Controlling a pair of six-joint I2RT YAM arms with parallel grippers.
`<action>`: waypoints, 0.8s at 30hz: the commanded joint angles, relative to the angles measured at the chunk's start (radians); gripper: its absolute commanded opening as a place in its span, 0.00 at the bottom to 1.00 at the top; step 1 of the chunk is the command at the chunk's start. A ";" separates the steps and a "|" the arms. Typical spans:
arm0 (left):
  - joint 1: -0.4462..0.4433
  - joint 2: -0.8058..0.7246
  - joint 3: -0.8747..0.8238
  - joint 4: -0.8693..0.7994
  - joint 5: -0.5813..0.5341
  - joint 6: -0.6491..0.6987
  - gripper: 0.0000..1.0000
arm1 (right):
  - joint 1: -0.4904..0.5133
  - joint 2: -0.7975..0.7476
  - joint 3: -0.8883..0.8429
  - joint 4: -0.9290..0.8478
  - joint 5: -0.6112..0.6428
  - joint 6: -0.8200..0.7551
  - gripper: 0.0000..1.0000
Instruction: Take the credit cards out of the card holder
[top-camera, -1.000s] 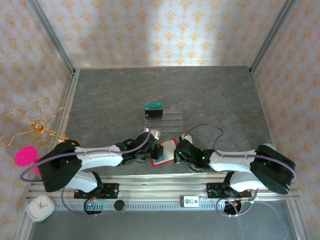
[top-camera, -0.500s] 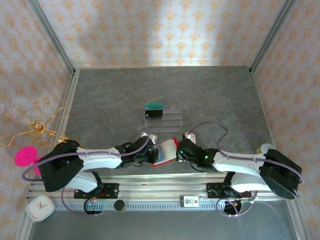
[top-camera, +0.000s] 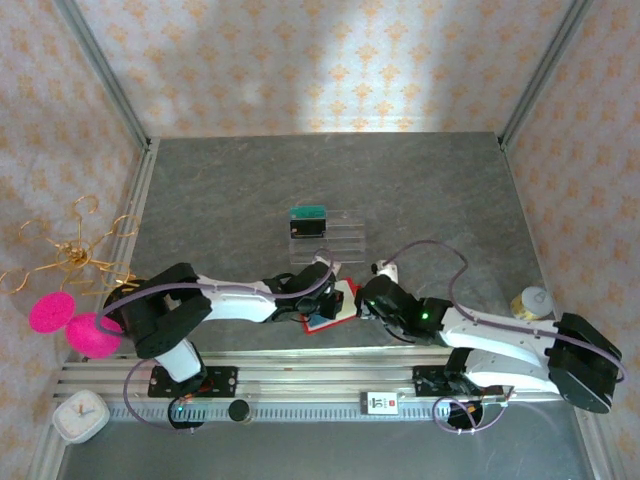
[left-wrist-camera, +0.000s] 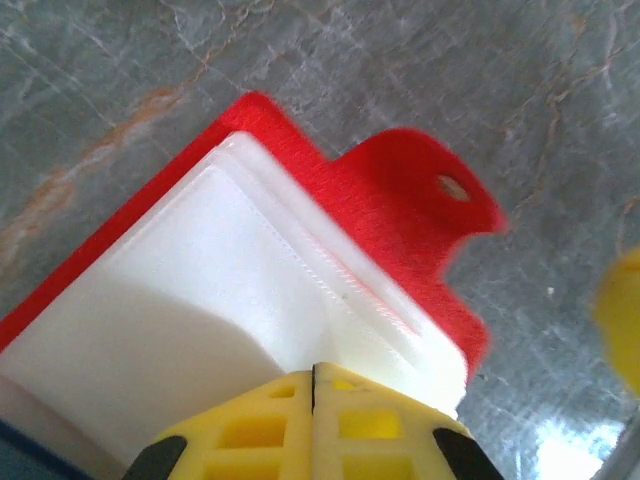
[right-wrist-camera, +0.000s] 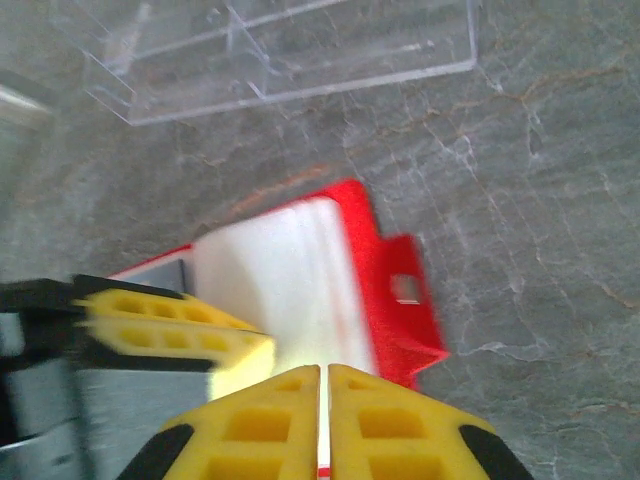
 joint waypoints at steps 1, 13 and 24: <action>-0.004 0.044 0.014 -0.019 0.027 0.026 0.00 | -0.004 -0.039 -0.005 -0.013 0.026 -0.004 0.12; -0.005 -0.192 -0.065 -0.058 -0.054 -0.022 0.10 | -0.004 0.029 0.055 0.099 -0.118 -0.083 0.12; 0.020 -0.401 -0.289 -0.065 -0.098 -0.103 0.08 | -0.005 0.218 0.142 0.167 -0.289 -0.129 0.11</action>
